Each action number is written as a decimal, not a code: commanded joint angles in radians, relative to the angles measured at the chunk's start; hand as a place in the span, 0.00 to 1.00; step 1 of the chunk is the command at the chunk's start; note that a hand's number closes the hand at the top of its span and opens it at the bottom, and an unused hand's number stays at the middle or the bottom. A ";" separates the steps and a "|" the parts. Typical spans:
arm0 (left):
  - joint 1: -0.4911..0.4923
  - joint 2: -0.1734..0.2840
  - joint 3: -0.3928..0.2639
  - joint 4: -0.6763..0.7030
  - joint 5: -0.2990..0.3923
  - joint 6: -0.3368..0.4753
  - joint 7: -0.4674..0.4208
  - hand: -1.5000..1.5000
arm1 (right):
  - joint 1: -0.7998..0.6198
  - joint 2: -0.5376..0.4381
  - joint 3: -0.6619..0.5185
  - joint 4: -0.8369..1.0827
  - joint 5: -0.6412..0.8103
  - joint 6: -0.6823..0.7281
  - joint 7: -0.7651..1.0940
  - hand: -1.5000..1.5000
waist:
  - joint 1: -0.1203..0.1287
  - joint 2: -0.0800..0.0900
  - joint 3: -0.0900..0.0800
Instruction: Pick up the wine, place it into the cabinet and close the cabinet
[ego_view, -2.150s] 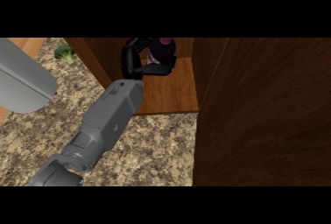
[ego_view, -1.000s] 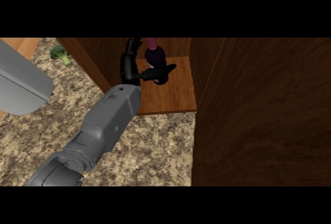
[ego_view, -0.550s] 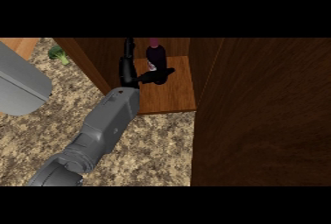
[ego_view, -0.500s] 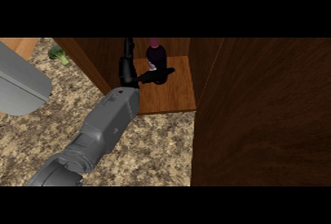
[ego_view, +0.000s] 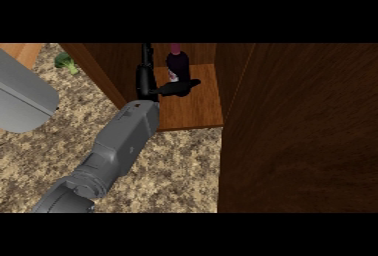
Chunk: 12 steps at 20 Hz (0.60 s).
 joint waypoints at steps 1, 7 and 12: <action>0.042 0.047 0.015 0.006 0.004 -0.075 -0.023 0.00 | 0.047 -0.018 -0.048 -0.062 -0.064 0.017 -0.001 0.00 | 0.006 0.005 -0.004; 0.048 0.014 0.005 0.017 -0.007 -0.119 -0.014 0.00 | 0.032 -0.011 -0.007 -0.053 -0.015 0.003 0.008 0.00 | 0.020 0.000 -0.004; 0.063 0.000 -0.002 0.010 -0.002 -0.151 -0.037 0.00 | 0.004 0.000 0.006 -0.048 -0.007 -0.024 0.026 0.00 | 0.029 -0.004 -0.004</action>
